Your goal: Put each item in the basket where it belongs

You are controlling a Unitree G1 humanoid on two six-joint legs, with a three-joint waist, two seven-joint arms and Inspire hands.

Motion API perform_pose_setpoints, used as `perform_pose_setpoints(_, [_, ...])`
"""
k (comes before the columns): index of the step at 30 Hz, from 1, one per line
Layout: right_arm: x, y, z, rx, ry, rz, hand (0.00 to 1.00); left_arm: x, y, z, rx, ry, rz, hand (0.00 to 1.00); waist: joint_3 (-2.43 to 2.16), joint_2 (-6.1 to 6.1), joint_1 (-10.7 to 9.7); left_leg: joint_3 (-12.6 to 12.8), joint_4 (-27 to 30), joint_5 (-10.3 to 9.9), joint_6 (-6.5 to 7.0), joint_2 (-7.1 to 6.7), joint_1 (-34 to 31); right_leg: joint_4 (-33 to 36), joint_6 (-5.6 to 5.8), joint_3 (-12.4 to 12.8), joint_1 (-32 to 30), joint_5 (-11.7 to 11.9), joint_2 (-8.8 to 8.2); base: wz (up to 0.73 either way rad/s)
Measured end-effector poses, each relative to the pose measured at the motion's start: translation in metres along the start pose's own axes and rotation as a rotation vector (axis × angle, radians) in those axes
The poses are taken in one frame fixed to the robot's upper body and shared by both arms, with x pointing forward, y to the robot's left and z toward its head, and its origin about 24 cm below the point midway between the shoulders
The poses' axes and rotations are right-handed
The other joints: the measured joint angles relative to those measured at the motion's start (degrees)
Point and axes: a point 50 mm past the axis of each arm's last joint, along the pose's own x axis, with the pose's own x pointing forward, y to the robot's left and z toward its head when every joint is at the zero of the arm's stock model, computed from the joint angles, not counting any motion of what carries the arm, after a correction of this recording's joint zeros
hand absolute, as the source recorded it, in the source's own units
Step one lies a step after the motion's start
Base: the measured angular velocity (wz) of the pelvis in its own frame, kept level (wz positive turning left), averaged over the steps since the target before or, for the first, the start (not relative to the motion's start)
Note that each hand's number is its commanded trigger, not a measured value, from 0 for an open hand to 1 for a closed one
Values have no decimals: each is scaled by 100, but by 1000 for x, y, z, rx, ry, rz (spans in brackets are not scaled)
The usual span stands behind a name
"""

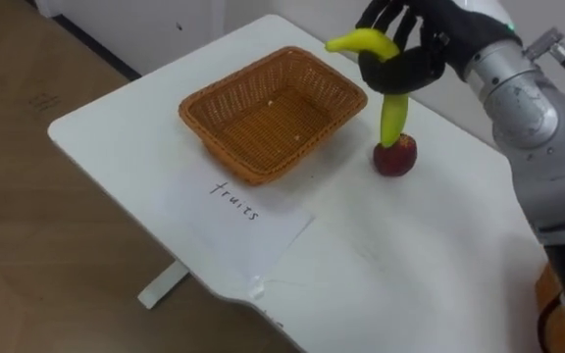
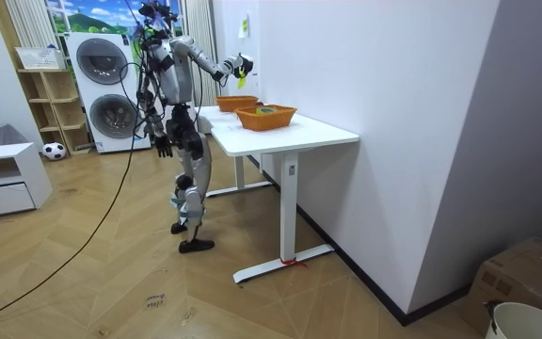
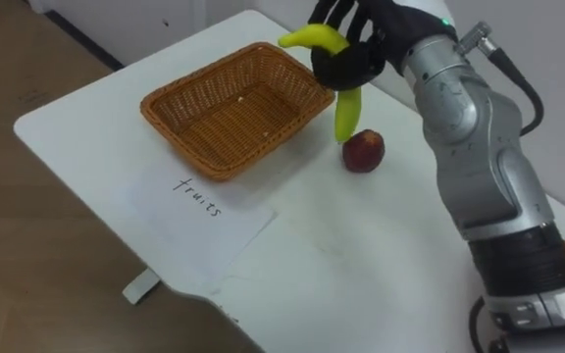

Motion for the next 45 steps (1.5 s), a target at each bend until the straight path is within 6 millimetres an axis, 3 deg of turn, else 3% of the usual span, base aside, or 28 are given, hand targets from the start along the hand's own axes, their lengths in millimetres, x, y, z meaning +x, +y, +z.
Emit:
perform_pose_setpoints(8, [9,0,-5,41,7,-58,100,-2,-3,-9,9,23,-43,0,22,62,184,-147,4,7,37,-80,14,15,70,-62,56,-43,-60,10])
perform_pose_setpoints(15, [11,6,-11,173,21,-67,100,-5,-6,-20,17,55,-54,0,7,100,288,-248,8,5,43,-107,17,22,121,-199,98,-78,-82,9])
perform_pose_setpoints(22, [13,18,-21,264,70,-42,100,-9,-10,-30,19,90,-84,0,-46,176,414,-342,-7,33,90,-199,8,91,197,-353,117,-194,-219,9])
perform_pose_setpoints(27, [13,21,-24,342,82,-28,100,-10,-6,-35,14,108,-75,0,-92,112,433,-488,0,40,103,-264,-3,82,198,-506,182,-195,-236,15])
perform_pose_setpoints(32, [17,19,-28,379,105,-38,100,-12,-6,-42,31,122,-78,0,-113,79,420,-584,21,53,120,-288,25,70,205,-500,278,-199,-251,16])
perform_pose_setpoints(43, [17,35,-32,387,135,18,100,-19,-9,-60,51,168,-94,0,-51,76,648,-584,3,53,114,-297,-24,78,227,-547,263,-212,-260,-1])
perform_pose_setpoints(44, [17,36,-36,387,148,15,96,-19,-10,-61,51,174,-96,0,-53,69,720,-561,-3,52,114,-294,-15,80,227,-571,263,-212,-261,-5])
perform_pose_setpoints(45, [16,37,-38,385,158,13,60,-19,-10,-61,51,175,-96,0,-52,66,748,-568,-2,52,114,-297,-16,80,227,-591,270,-212,-261,3])
